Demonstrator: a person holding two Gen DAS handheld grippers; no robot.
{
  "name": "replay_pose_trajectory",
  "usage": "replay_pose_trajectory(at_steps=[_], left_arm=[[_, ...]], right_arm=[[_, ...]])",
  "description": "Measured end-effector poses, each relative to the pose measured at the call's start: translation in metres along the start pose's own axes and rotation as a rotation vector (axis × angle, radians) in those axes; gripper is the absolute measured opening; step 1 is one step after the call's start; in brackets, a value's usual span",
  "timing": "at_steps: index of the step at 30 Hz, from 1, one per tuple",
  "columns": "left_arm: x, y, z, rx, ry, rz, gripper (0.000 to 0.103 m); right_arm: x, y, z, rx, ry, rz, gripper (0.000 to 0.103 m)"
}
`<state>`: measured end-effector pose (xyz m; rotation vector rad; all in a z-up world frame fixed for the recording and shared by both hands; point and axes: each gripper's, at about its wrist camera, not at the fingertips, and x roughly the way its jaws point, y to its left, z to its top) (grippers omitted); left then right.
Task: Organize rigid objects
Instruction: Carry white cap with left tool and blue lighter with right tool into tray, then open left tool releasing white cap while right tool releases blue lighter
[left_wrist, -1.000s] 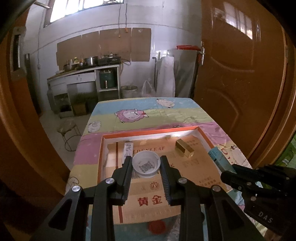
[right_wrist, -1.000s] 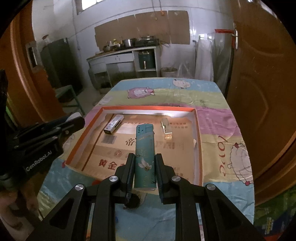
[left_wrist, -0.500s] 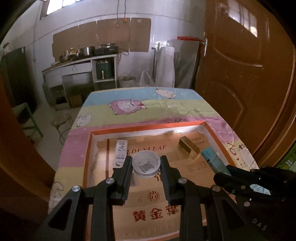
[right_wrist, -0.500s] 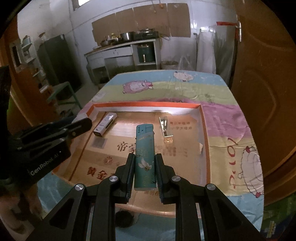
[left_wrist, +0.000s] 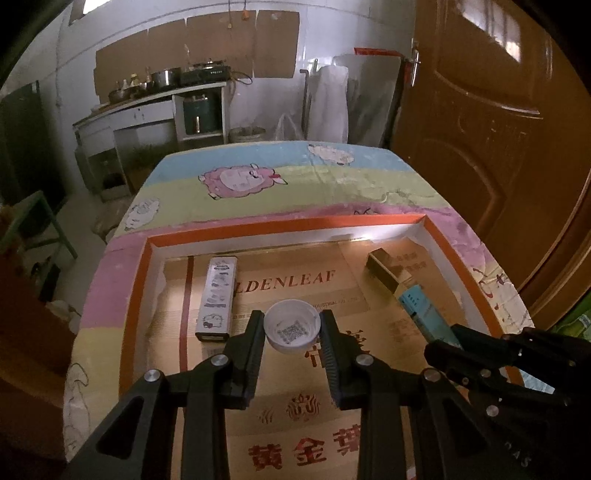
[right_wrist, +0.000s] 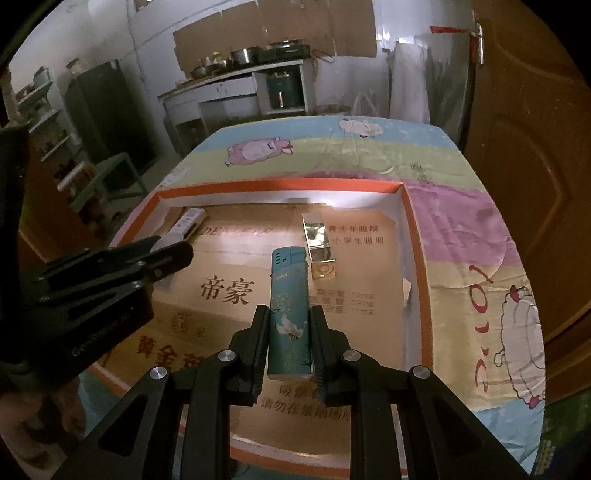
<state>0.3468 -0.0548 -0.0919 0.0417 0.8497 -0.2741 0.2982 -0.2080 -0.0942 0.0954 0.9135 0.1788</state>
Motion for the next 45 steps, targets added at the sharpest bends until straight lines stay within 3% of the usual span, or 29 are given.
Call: replay_pose_trajectory(at_steps=[16,42,45], left_arm=[[0.033,-0.002,0.0,0.027,0.097,-0.009,0.03],[0.019,0.007,-0.004,-0.008,0.05,-0.058,0.031],[0.013,0.007,-0.005,-0.002,0.04,-0.054,0.039]], right_arm=[[0.024,-0.003,0.001,-0.012,0.039,-0.007,0.023],[0.02,-0.001,-0.006,-0.021,0.022,0.01,0.025],[0.016,-0.001,-0.007,-0.019,0.011,0.011,0.028]])
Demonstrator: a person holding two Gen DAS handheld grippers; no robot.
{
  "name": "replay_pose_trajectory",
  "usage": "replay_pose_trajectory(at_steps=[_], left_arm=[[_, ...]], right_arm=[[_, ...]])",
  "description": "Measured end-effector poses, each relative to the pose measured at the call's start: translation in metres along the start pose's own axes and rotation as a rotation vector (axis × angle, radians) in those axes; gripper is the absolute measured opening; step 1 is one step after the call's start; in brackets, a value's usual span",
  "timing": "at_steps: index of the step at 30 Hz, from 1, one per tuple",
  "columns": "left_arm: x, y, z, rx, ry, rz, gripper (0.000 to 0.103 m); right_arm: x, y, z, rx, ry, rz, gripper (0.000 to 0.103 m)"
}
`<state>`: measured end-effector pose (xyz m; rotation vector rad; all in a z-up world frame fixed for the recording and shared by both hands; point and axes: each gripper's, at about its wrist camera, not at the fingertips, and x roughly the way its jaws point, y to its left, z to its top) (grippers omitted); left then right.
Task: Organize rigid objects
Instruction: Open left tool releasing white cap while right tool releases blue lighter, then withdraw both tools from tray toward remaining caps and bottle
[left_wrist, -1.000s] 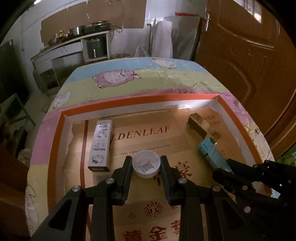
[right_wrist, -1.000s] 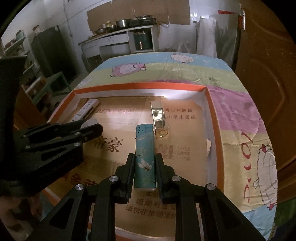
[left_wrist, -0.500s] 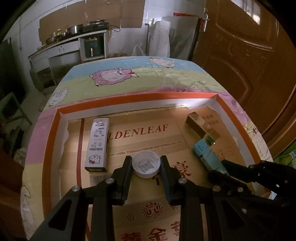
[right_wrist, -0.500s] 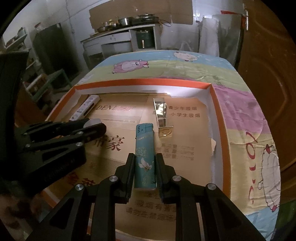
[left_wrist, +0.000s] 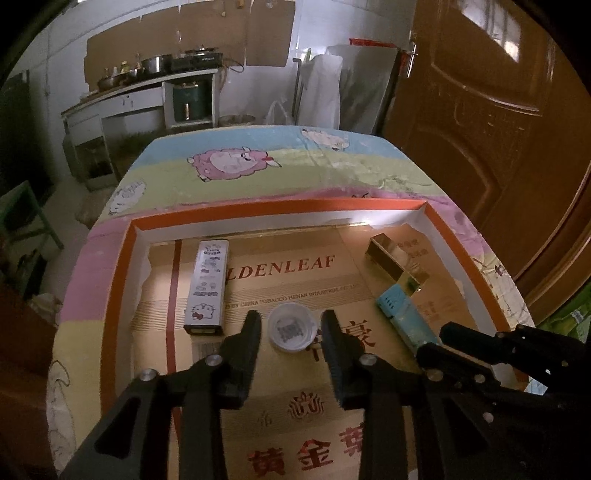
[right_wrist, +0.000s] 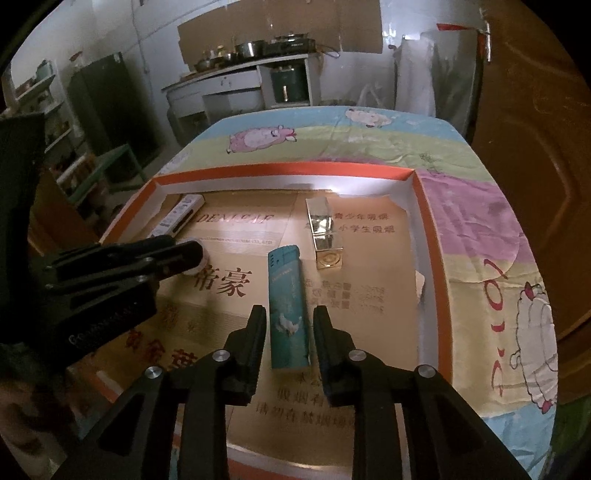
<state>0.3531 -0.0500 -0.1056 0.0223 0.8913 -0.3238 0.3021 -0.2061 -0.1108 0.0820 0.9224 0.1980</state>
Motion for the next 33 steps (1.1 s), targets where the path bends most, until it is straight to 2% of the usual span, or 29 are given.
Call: replay_pose_trajectory(at_steps=[2,19,33], left_arm=[[-0.002,-0.001,-0.001,0.003,-0.002,0.002,0.042],[-0.057,0.005,-0.03,-0.032,-0.077,-0.008,0.042],[-0.109,0.007,-0.066,-0.071,-0.136,-0.023,0.042]], right_arm=[[-0.004,0.0,-0.001,-0.001,-0.005,0.001,0.029],[-0.04,0.008,-0.03,0.007,-0.031,0.016,0.03],[-0.076,0.026,-0.053,-0.001,-0.059,0.022,0.03]])
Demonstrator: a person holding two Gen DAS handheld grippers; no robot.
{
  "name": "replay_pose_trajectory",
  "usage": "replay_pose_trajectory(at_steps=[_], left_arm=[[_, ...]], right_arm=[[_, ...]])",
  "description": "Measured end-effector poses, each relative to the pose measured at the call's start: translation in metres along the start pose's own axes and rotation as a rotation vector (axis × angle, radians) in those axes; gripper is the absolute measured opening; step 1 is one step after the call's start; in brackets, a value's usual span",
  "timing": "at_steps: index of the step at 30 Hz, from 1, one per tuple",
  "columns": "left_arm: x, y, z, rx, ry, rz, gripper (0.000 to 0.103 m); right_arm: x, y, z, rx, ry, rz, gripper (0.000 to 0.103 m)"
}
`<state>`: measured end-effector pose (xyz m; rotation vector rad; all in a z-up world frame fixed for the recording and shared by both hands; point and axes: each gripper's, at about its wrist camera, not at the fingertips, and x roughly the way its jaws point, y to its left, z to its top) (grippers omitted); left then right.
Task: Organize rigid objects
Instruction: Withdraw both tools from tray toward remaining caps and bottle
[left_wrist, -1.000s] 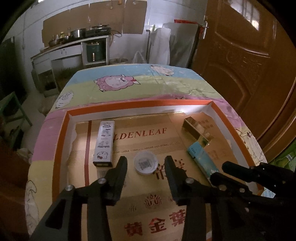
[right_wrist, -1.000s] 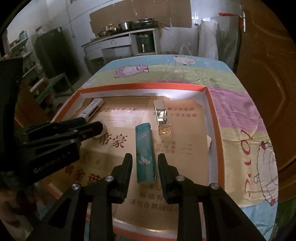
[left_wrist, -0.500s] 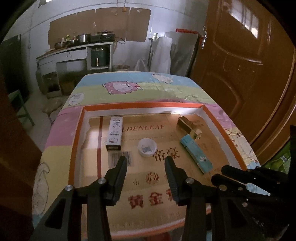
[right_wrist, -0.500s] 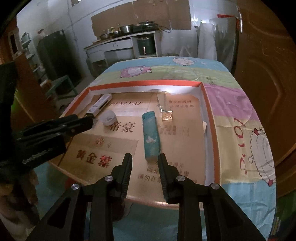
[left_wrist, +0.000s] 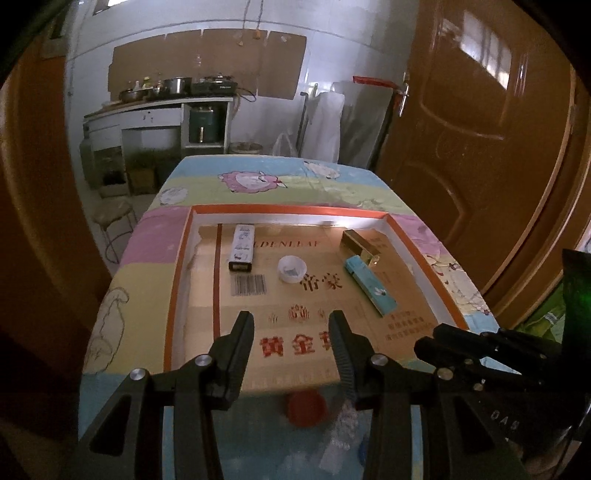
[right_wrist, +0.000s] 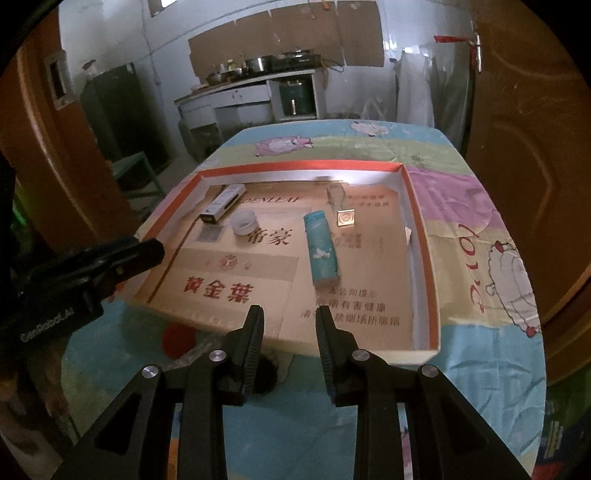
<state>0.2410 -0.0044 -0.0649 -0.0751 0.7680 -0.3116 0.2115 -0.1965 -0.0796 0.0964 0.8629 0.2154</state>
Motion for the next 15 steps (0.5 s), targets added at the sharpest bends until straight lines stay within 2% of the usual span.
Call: replay_pose_trajectory(at_steps=[7,15], left_arm=[[-0.026,0.003,-0.019,-0.021,-0.021,-0.009,0.042],[-0.059,-0.008,-0.043,0.013,-0.06,-0.029,0.042]], right_arm=[[-0.028,0.012,-0.017,-0.017,-0.027,0.001,0.03],[-0.051,0.02,-0.042,-0.015,-0.039,0.022,0.03]])
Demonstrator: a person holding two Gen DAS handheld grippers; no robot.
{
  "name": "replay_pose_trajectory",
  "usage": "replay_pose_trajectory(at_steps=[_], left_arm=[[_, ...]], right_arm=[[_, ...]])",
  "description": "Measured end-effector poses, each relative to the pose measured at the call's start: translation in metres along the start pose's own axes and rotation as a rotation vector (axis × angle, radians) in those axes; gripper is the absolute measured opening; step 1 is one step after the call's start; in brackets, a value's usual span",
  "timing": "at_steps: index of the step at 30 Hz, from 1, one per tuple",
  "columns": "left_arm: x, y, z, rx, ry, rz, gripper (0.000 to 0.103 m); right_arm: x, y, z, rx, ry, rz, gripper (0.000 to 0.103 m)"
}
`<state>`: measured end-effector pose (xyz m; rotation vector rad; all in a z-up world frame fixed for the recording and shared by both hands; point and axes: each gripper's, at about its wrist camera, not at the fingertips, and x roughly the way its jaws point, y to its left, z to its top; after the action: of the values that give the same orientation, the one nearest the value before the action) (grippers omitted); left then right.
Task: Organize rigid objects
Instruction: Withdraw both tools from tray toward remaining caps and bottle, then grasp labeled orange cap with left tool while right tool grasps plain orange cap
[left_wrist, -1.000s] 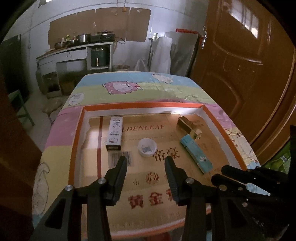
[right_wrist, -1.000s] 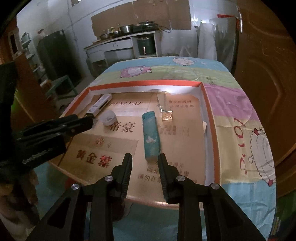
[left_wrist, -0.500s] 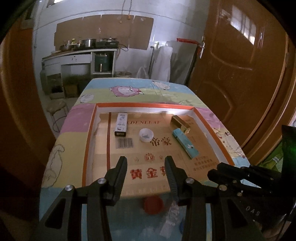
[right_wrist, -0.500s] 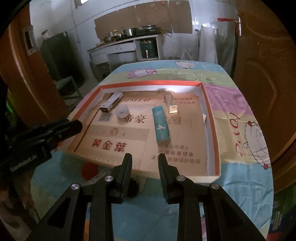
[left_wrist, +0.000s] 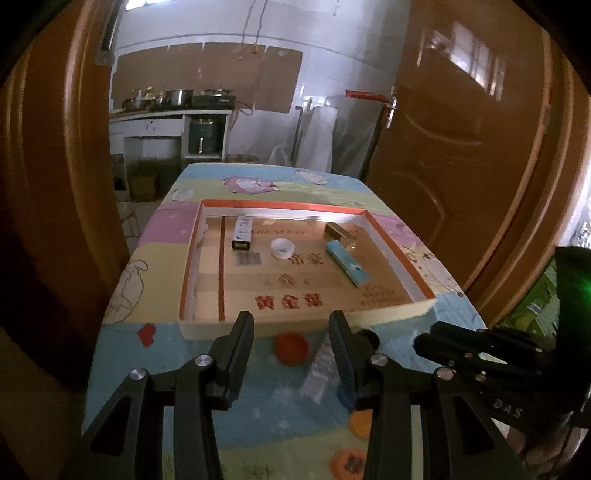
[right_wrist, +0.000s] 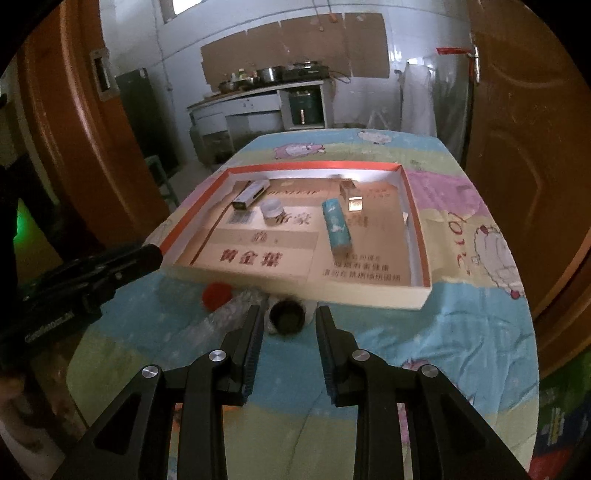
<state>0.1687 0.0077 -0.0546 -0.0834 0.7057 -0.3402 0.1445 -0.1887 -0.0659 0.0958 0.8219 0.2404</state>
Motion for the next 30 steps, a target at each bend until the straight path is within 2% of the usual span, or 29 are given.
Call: replay_pose_trajectory(at_steps=[9,17,22,30], left_arm=[[-0.027,-0.033,-0.048,0.084,-0.011,-0.029,0.042],[-0.011,-0.057,-0.098,0.141,0.064,-0.07,0.042],[-0.005,-0.058,-0.109,0.151,0.064,-0.039,0.042],[0.003,-0.046,-0.115,0.105,0.079,-0.02,0.042]], right_arm=[[-0.023,0.003,-0.027,0.043,-0.008,0.02,0.03],[-0.032,-0.003,-0.044,0.084,-0.001,0.015,0.031],[-0.035,-0.003,-0.049,0.085,0.0,0.014,0.031],[-0.028,-0.001,-0.056,0.081,0.024,0.018,0.031]])
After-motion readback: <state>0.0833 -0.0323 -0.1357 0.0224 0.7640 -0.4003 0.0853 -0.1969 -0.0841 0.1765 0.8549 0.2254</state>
